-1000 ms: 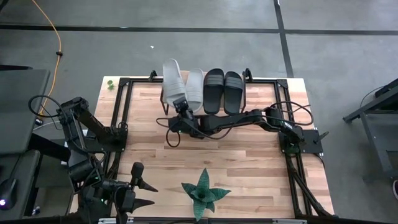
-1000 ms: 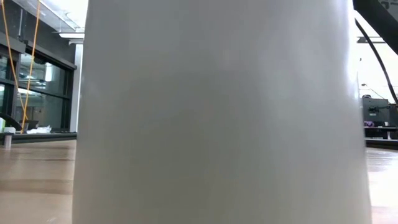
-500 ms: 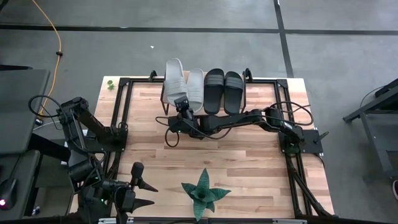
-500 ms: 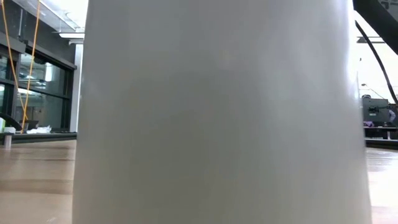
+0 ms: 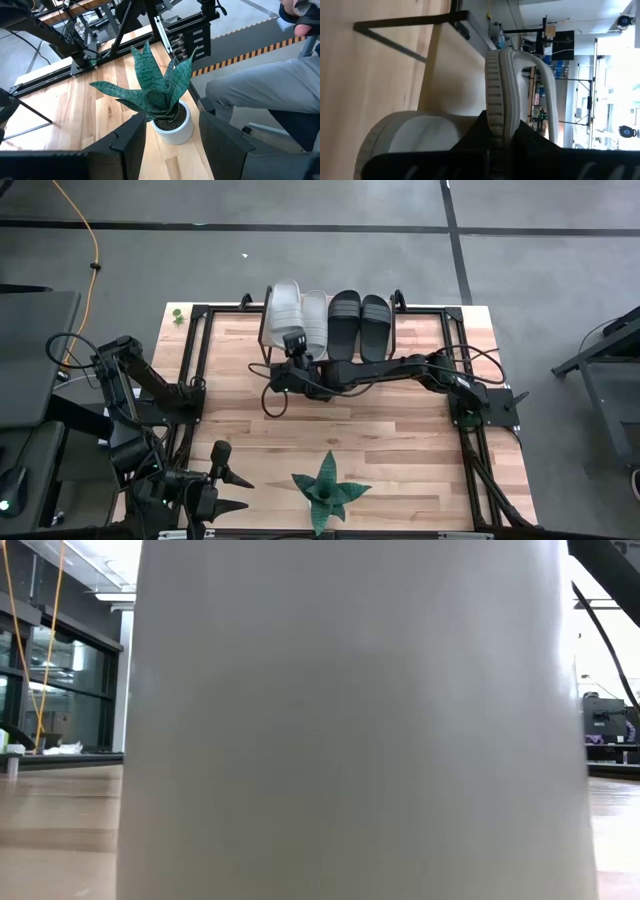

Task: Pick and place slides into the shelf
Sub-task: Put the gray slipper on the shelf

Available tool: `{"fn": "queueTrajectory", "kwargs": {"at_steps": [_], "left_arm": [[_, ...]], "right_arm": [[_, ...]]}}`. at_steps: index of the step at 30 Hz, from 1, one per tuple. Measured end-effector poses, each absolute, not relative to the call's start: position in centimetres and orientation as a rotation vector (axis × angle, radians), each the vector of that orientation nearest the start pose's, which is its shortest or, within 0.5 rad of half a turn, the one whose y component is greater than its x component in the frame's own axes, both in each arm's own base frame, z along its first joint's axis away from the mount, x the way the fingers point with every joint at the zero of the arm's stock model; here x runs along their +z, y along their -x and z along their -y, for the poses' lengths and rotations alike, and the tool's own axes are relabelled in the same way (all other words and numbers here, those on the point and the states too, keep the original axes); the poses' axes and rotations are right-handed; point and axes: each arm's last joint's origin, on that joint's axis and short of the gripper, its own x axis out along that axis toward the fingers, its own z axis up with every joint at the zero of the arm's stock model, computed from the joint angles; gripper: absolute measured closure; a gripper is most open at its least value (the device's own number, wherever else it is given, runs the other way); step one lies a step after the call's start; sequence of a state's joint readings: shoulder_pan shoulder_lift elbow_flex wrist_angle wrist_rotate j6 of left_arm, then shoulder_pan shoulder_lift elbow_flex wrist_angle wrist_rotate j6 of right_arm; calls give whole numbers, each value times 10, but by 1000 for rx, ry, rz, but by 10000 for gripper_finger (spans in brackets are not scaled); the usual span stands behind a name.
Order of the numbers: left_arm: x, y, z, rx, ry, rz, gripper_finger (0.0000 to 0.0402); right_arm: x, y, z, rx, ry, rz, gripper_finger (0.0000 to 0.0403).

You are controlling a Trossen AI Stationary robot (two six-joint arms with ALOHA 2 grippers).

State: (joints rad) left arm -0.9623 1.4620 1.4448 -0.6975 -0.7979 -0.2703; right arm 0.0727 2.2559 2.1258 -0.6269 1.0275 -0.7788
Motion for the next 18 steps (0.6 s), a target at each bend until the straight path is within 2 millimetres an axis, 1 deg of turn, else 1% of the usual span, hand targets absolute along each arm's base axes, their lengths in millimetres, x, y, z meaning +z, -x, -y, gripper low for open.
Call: {"fn": "queueTrajectory", "kwargs": {"at_steps": [18], "left_arm": [[364, -191, 237, -94, -286, -468, 231]], "right_arm": [[276, -496, -10, -577, 1143, -1059, 400]]}}
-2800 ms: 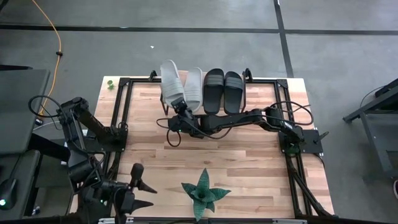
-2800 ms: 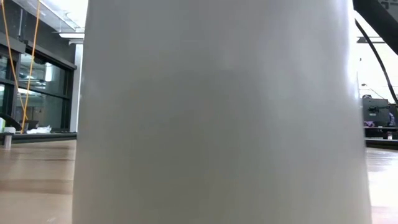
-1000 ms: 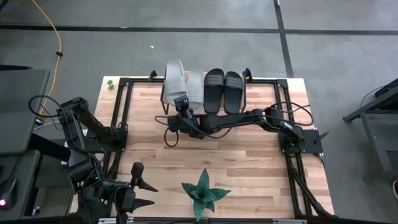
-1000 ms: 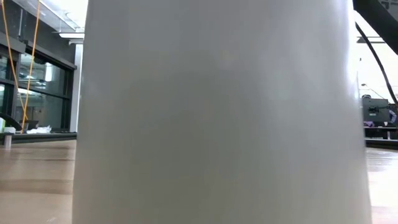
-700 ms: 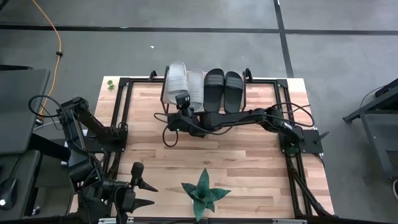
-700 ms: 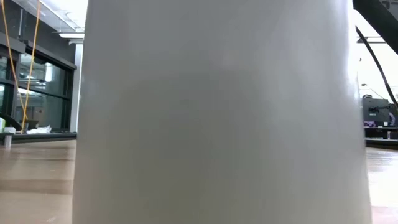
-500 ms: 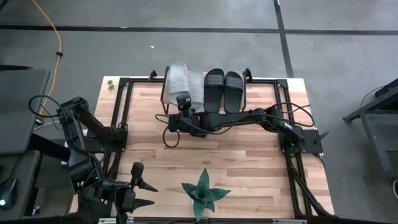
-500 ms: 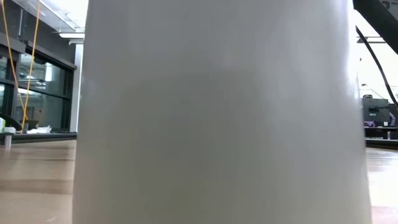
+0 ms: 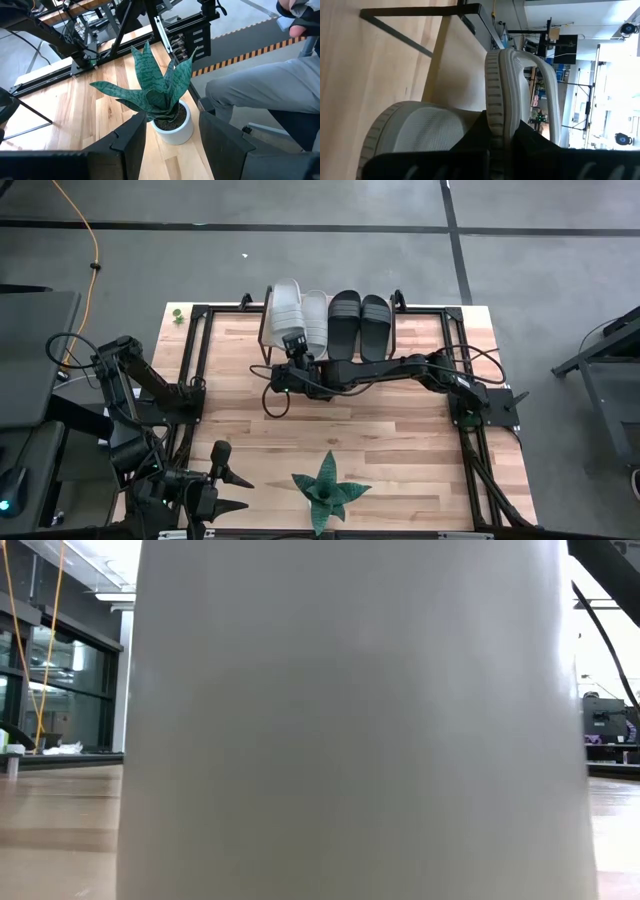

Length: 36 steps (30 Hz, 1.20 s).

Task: Pick and place slides into the shelf
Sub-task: Put the gray slipper on the shelf

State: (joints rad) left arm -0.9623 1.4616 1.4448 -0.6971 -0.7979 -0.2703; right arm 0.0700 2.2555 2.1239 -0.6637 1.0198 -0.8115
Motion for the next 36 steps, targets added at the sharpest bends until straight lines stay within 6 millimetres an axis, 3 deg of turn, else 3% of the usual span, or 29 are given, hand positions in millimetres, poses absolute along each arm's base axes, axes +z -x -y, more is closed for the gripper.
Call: {"fn": "queueTrajectory", "kwargs": {"at_steps": [15, 25, 36], "left_arm": [[364, -191, 237, -87, -287, -465, 231], [364, -191, 237, -87, -287, -465, 231], [364, -191, 237, -87, -287, -465, 231]], "right_arm": [[276, -497, -2, -568, 1093, -1043, 399], [277, -500, -4, -523, 1050, -992, 309], [281, -507, -7, -432, 1008, -886, 296]]}}
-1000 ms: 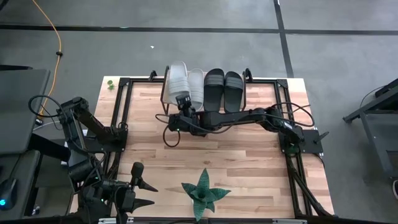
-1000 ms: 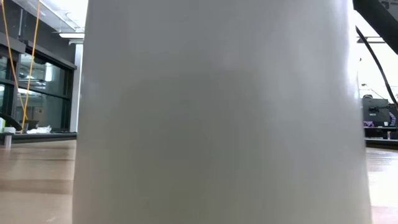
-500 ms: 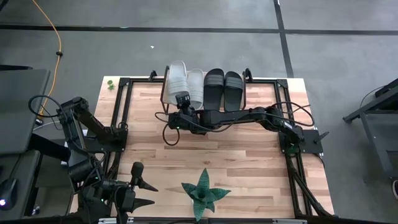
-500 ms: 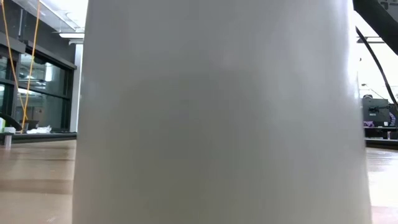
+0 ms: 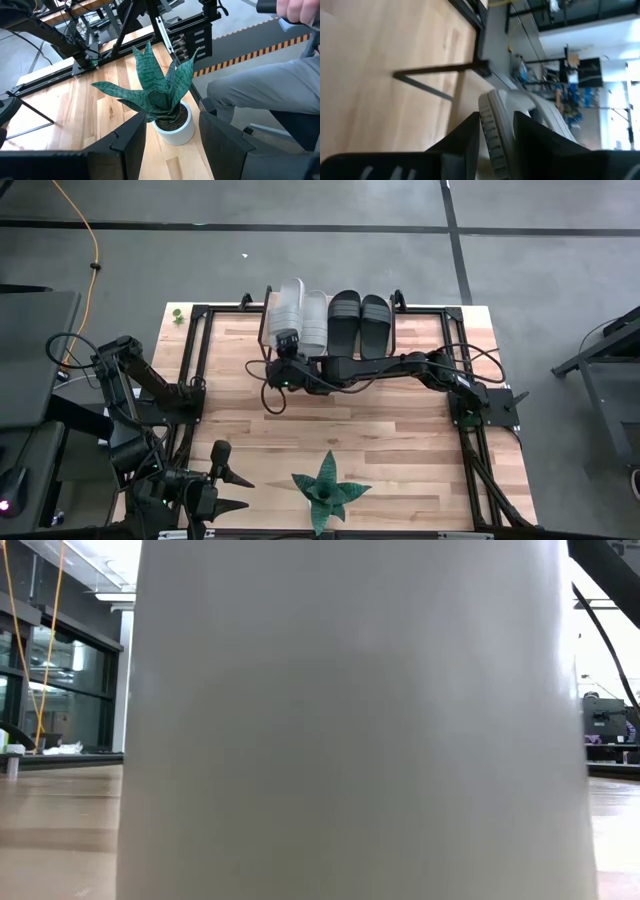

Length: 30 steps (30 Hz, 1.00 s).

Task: Pick and place slides into the shelf
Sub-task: Put the gray slipper on the shelf

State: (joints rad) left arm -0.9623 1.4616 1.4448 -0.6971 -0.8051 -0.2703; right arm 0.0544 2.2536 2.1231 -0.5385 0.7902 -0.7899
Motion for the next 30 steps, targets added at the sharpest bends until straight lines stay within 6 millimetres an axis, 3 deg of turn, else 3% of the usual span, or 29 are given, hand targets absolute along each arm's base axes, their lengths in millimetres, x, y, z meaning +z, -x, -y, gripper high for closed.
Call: {"fn": "queueTrajectory", "kwargs": {"at_steps": [17, 30], "left_arm": [[364, -191, 237, -91, -286, -467, 231], [364, -191, 237, -92, -286, -468, 231]], "right_arm": [[273, -502, -9, -344, 820, -895, 293], [278, -508, -6, -362, 806, -822, 216]]}}
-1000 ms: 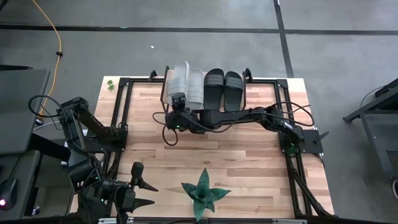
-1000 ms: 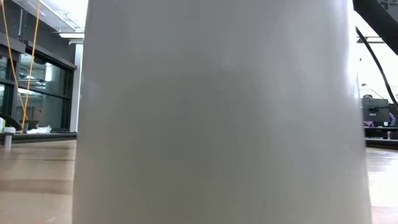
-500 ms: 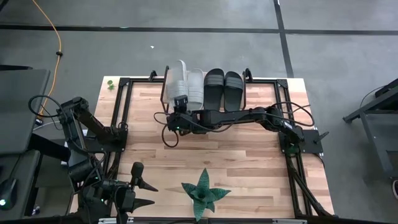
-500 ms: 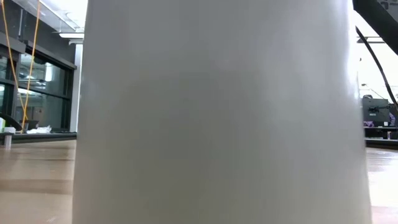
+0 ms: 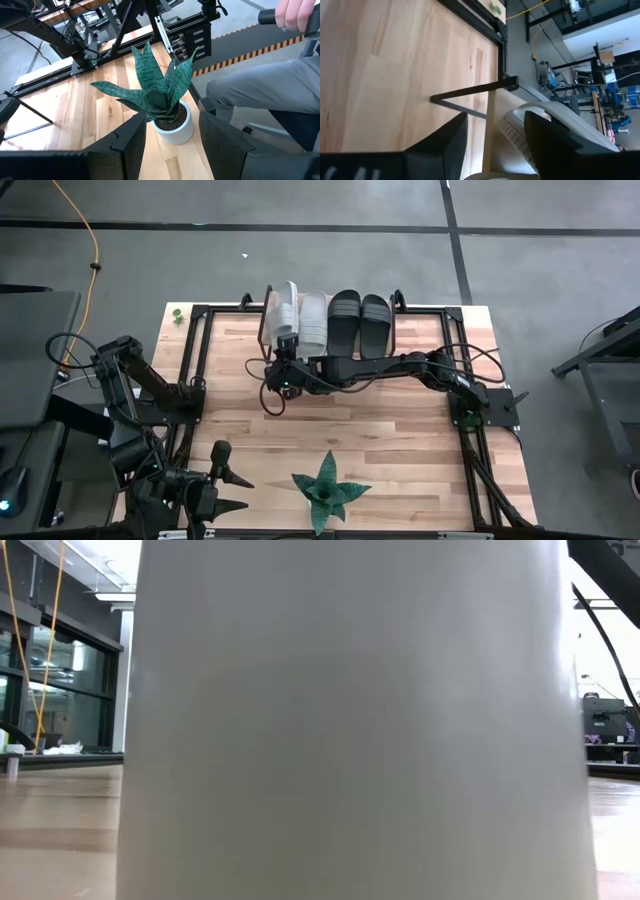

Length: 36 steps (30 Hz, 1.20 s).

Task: Pick and place slides into the shelf
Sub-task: Put the gray slipper on the shelf

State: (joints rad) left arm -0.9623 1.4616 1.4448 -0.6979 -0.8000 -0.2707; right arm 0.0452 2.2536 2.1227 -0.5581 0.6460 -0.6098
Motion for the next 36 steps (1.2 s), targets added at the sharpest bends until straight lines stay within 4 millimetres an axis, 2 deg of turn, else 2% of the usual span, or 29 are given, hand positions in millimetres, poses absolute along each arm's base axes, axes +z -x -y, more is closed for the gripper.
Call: {"fn": "queueTrajectory", "kwargs": {"at_steps": [8, 13, 16, 19, 22, 26, 30, 36], "left_arm": [[364, -190, 237, -94, -288, -470, 231], [364, -190, 237, -94, -288, -470, 231], [364, -190, 237, -93, -288, -470, 231], [364, -190, 237, -94, -288, -470, 231], [364, -190, 237, -93, -288, -470, 231], [363, -190, 237, -92, -289, -476, 231], [362, -189, 236, -88, -295, -488, 231], [362, -189, 236, -85, -292, -492, 231]], "right_arm": [[279, -507, -6, -387, 819, -828, 206], [283, -511, -5, -422, 740, -753, 206], [285, -514, -8, -323, 693, -692, 206], [286, -516, -9, -307, 662, -662, 206], [284, -513, -7, -392, 678, -707, 206], [279, -505, -2, -532, 797, -849, 206], [276, -498, -1, -555, 776, -909, 206], [283, -495, -2, -539, 708, -877, 206]]}}
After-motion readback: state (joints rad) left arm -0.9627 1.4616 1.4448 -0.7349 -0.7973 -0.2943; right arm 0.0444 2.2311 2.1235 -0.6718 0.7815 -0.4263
